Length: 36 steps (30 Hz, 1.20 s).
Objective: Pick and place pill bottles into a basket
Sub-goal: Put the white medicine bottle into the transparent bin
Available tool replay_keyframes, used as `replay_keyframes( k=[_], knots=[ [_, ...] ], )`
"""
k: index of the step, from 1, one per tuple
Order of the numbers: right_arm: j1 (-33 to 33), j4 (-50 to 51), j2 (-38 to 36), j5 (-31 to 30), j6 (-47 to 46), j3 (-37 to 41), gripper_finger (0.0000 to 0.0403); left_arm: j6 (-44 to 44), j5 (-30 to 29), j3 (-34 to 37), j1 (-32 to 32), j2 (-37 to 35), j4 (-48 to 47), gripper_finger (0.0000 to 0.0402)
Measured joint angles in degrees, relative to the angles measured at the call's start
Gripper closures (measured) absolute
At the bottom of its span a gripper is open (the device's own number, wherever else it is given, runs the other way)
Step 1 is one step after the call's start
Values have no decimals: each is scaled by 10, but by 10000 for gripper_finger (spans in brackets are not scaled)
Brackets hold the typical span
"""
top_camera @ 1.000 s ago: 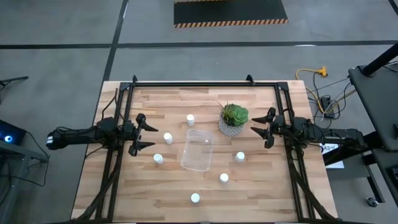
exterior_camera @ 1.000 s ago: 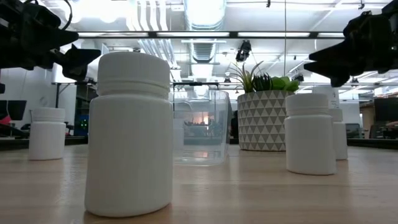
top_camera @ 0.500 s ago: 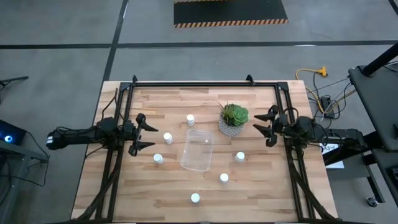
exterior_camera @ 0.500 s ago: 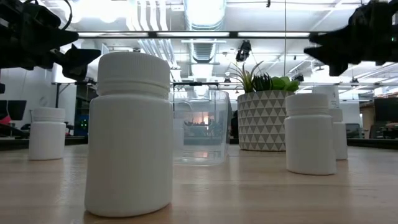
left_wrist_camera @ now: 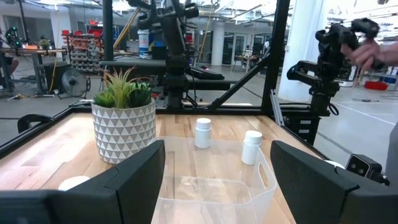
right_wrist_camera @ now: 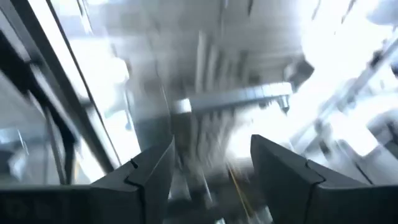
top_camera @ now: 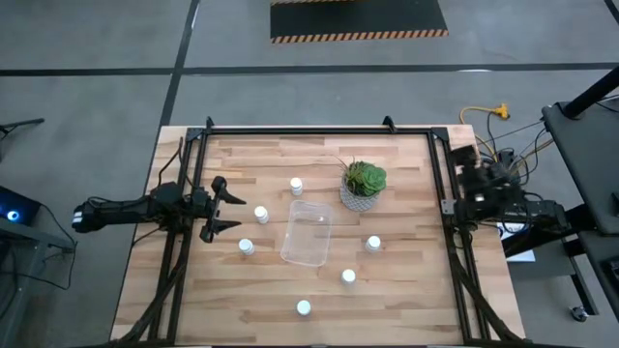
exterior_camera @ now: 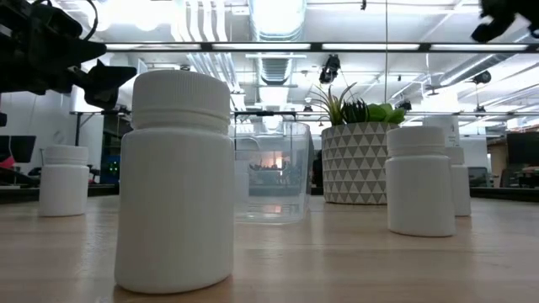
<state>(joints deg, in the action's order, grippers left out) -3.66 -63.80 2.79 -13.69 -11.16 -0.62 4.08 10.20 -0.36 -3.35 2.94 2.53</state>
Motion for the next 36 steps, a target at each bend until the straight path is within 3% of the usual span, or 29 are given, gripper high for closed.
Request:
replay_keyframes(
  k=[4, 9, 22, 28, 36],
  knots=[
    [0, -75, 0, 0, -8, -7, 202, 0, 0, 0, 0, 0, 0, 127],
    [0, -42, 21, 0, -20, -76, 202, 0, 0, 0, 0, 0, 0, 127],
    [0, 2, 234, 2, 26, -391, 202, 0, 0, 0, 0, 0, 0, 127],
    [0, 249, 351, 2, 28, -548, 202, 0, 0, 0, 0, 0, 0, 127],
    [0, 801, 478, 27, -74, -792, 202, 0, 0, 0, 0, 0, 0, 127]
  ],
)
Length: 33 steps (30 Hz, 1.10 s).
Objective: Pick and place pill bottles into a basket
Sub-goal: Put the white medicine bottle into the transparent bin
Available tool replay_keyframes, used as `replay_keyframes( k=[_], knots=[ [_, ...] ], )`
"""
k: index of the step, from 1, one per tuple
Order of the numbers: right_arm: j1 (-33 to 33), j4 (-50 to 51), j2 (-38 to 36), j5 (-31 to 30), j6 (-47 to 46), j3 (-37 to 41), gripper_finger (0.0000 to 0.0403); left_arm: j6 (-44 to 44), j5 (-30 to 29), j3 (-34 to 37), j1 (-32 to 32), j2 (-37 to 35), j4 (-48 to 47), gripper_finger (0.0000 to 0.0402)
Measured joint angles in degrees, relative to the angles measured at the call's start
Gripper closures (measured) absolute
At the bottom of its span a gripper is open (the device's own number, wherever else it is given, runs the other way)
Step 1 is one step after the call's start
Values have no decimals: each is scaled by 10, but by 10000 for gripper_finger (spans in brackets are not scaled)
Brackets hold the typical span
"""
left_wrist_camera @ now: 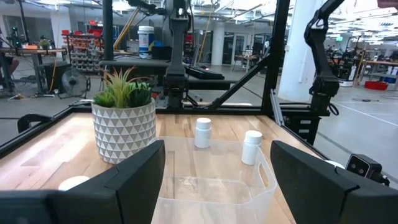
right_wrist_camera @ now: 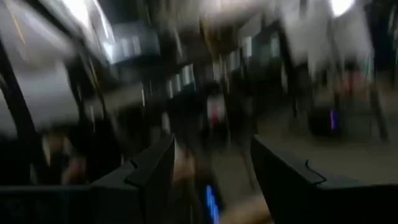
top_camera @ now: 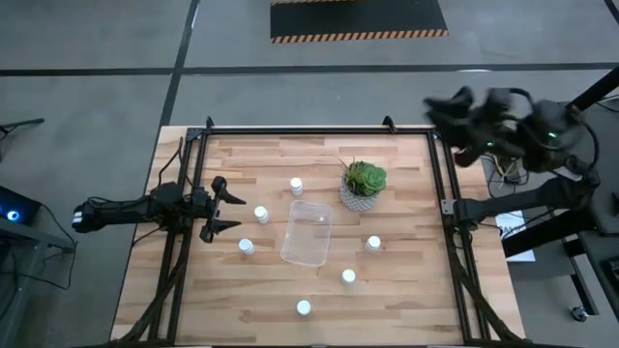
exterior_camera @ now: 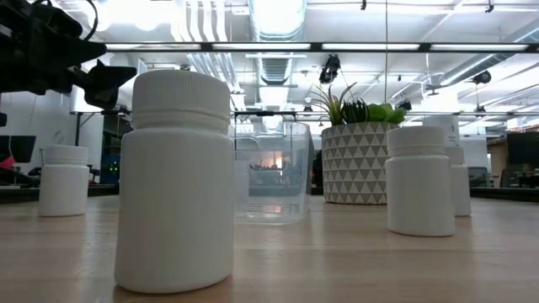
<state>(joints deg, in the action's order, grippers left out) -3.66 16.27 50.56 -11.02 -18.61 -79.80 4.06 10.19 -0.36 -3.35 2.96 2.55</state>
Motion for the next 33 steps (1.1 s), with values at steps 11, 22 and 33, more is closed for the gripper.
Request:
replay_keyframes(
  k=[11, 22, 33],
  knots=[
    [0, 512, 160, 113, 63, -243, 202, 0, 0, 0, 0, 0, 0, 127],
    [0, 736, 268, 201, 137, -274, 202, 0, 0, 0, 0, 0, 0, 127],
    [38, 707, 318, 258, 225, -135, 202, 0, 0, 0, 0, 0, 0, 127]
  ],
)
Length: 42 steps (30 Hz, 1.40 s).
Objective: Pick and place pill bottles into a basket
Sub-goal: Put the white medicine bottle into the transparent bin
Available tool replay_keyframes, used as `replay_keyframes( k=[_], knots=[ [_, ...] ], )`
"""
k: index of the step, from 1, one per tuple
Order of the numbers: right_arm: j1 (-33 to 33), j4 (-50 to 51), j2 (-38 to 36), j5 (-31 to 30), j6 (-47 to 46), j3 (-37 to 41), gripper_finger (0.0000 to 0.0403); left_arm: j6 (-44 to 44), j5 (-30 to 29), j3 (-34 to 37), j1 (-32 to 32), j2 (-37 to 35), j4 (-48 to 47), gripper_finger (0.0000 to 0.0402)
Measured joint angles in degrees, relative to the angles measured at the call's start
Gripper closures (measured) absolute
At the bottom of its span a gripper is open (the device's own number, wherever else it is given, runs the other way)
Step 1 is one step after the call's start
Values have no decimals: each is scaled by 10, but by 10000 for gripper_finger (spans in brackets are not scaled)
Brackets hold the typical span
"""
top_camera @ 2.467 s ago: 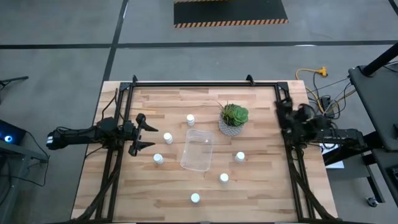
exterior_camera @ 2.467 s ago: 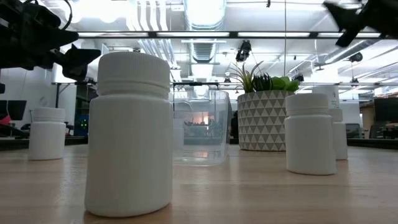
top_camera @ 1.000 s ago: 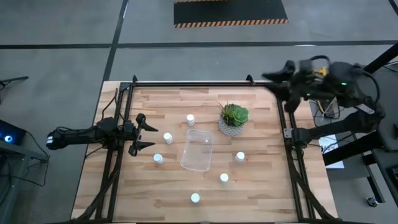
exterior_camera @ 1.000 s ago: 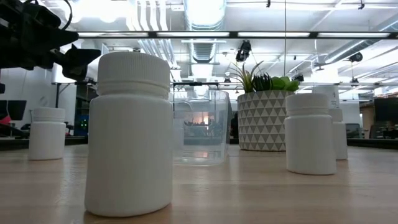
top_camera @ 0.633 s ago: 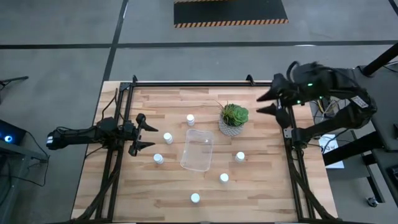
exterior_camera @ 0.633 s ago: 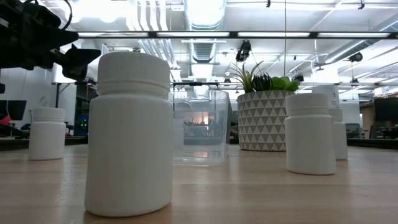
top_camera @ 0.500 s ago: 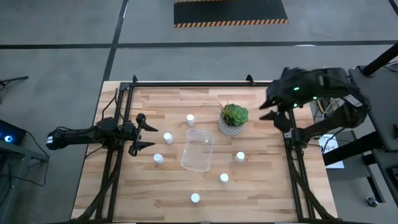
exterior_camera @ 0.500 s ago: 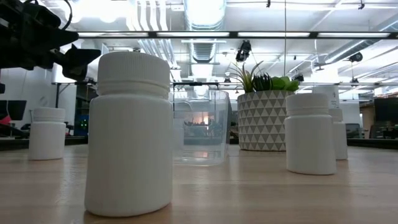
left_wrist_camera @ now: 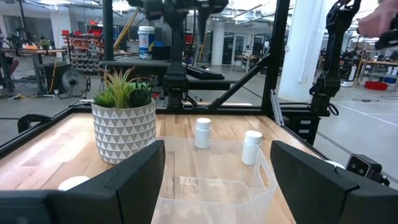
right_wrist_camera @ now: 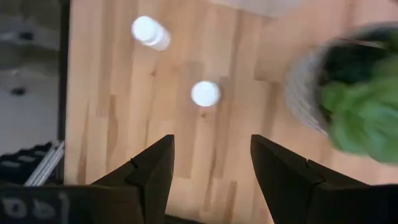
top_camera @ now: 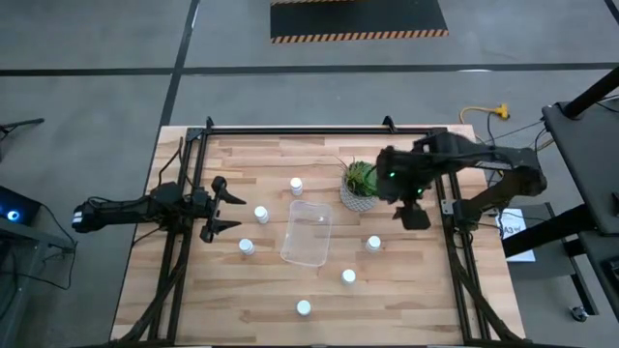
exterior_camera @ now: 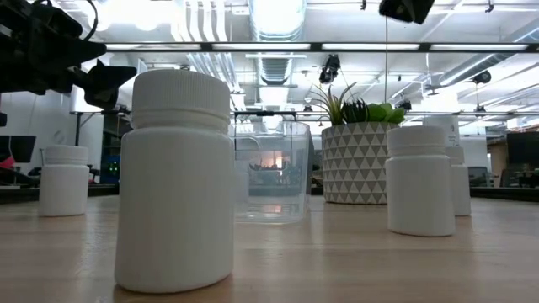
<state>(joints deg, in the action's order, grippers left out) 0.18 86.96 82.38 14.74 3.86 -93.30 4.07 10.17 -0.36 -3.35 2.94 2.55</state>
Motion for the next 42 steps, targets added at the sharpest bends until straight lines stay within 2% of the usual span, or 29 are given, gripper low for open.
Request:
replay_keyframes(
  k=[2, 9, 21, 42],
  knots=[
    [8, -42, -1, 20, 11, 26, 202, 0, 0, 0, 0, 1, 0, 127],
    [39, -149, -14, 18, 47, 112, 202, 0, 0, 0, 0, -1, 0, 127],
    [43, -252, -12, 18, 87, 234, 202, 0, 0, 0, 0, 0, 0, 127],
    [43, -289, -9, 16, 71, 249, 201, 0, 0, 0, 0, 0, 0, 127]
  ],
)
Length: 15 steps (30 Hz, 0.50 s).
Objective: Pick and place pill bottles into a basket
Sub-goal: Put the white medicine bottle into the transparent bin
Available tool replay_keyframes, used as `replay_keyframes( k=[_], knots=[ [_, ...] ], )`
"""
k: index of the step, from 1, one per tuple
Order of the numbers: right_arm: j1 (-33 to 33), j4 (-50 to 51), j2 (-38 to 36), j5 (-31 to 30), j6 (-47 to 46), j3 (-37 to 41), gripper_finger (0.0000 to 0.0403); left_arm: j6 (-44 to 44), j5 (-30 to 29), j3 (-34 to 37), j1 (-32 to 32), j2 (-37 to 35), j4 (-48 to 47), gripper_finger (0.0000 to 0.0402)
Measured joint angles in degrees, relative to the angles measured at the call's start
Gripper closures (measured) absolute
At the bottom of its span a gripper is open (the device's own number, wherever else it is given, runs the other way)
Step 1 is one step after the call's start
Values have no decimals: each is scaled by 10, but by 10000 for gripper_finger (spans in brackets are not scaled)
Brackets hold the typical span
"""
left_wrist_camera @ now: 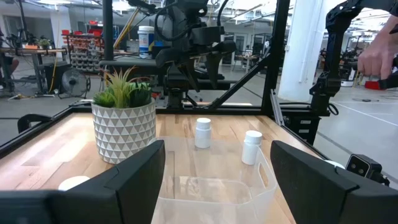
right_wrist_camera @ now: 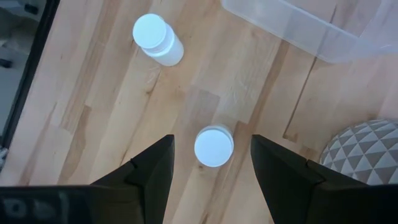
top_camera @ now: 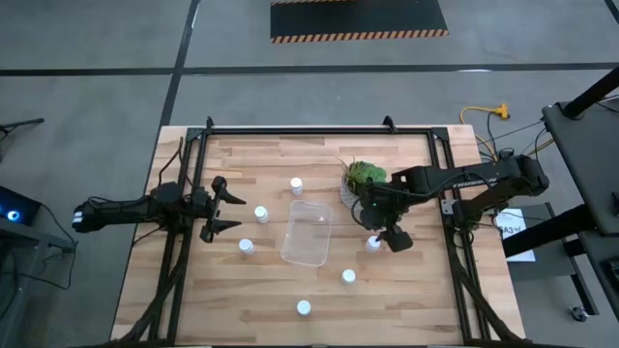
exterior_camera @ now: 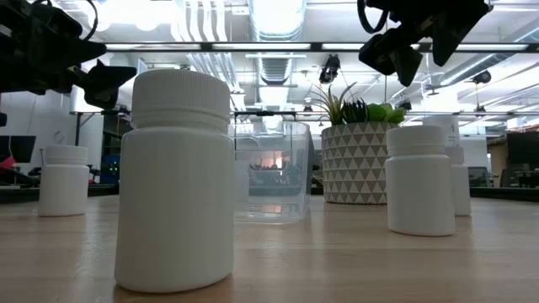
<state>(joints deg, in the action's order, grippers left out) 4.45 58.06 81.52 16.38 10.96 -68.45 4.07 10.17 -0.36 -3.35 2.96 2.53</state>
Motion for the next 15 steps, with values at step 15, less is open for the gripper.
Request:
replay_keyframes(
  k=[15],
  knots=[
    [2, -11, 0, 0, -1, 33, 79, 0, 0, 0, 0, 0, 0, 127]
  ],
)
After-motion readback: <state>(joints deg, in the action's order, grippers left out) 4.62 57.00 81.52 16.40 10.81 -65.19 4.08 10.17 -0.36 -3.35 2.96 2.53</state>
